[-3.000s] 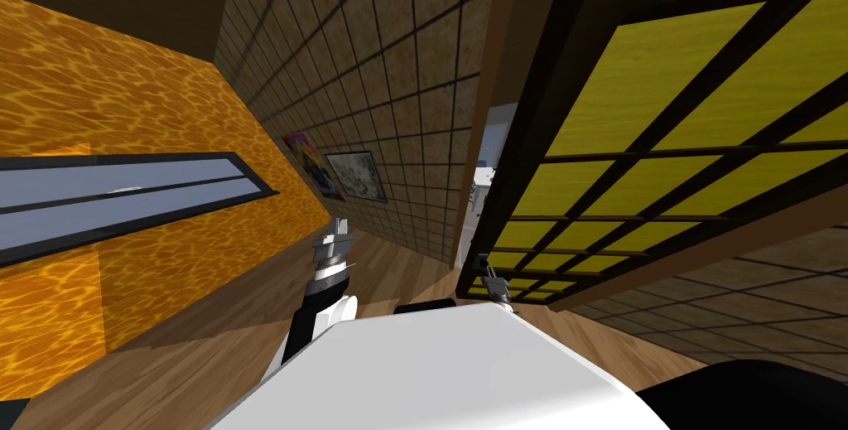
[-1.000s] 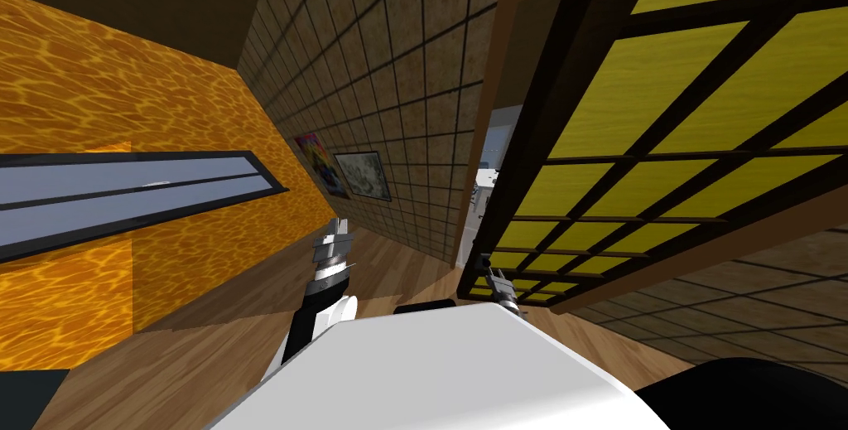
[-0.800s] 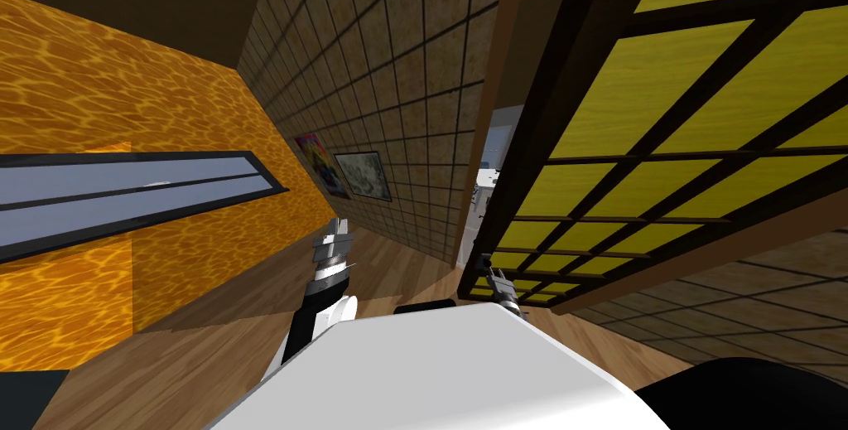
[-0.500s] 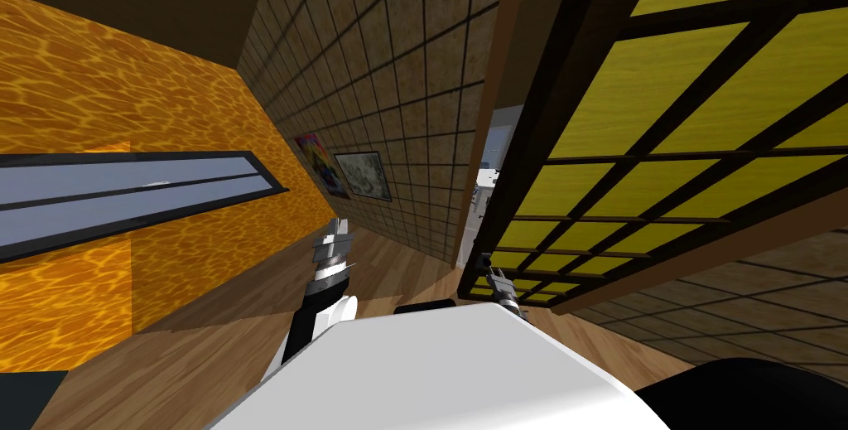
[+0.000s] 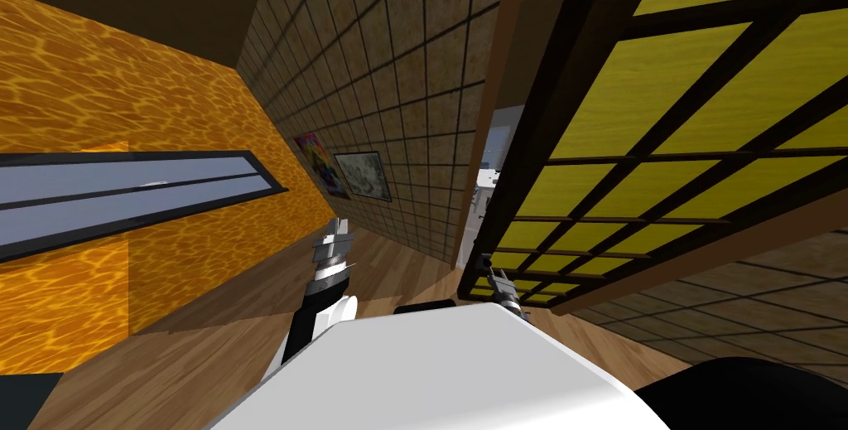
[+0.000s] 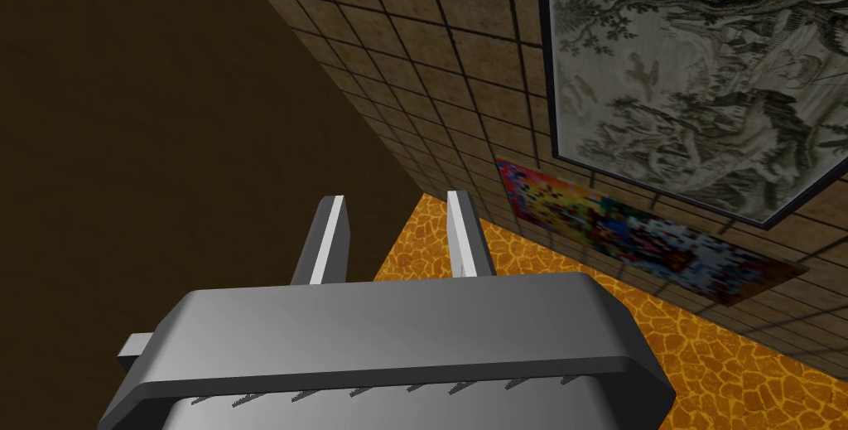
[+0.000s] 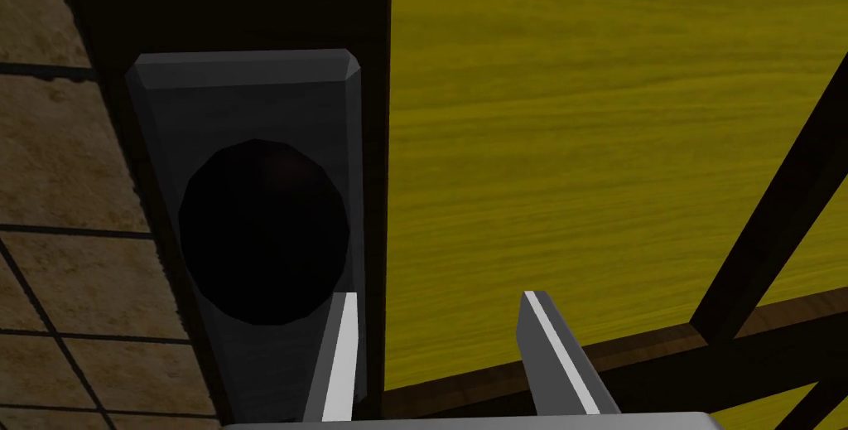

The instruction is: Pull the door open

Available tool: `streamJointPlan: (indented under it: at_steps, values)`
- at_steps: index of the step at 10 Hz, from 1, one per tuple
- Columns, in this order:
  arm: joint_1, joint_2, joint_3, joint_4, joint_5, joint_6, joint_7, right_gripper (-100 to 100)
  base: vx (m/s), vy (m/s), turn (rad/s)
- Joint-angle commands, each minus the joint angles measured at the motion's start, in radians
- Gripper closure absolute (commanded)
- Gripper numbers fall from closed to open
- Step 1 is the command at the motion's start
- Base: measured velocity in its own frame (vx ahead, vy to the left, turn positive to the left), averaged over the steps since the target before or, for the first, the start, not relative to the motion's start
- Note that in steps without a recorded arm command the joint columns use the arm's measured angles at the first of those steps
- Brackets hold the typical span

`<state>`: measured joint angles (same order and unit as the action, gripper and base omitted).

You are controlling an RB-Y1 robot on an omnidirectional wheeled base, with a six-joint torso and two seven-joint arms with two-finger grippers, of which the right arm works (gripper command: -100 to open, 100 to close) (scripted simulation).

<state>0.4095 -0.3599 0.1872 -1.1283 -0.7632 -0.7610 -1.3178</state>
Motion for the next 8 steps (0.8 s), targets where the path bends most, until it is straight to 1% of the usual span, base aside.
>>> streamJointPlan:
  at_steps: [1,6,7,8]
  values:
    - [-0.004,0.003,0.005,-0.005,0.003,-0.005,0.0,100,0.004,-0.019,0.014]
    - [-0.004,0.003,0.005,-0.005,0.003,-0.005,0.0,100,-0.003,0.008,0.002]
    - [-0.009,0.007,0.021,0.009,0.016,-0.033,-0.01,-100,-0.119,-0.041,0.094]
    - [-0.013,0.01,0.032,0.018,0.024,-0.052,-0.017,-100,-0.198,-0.077,0.131]
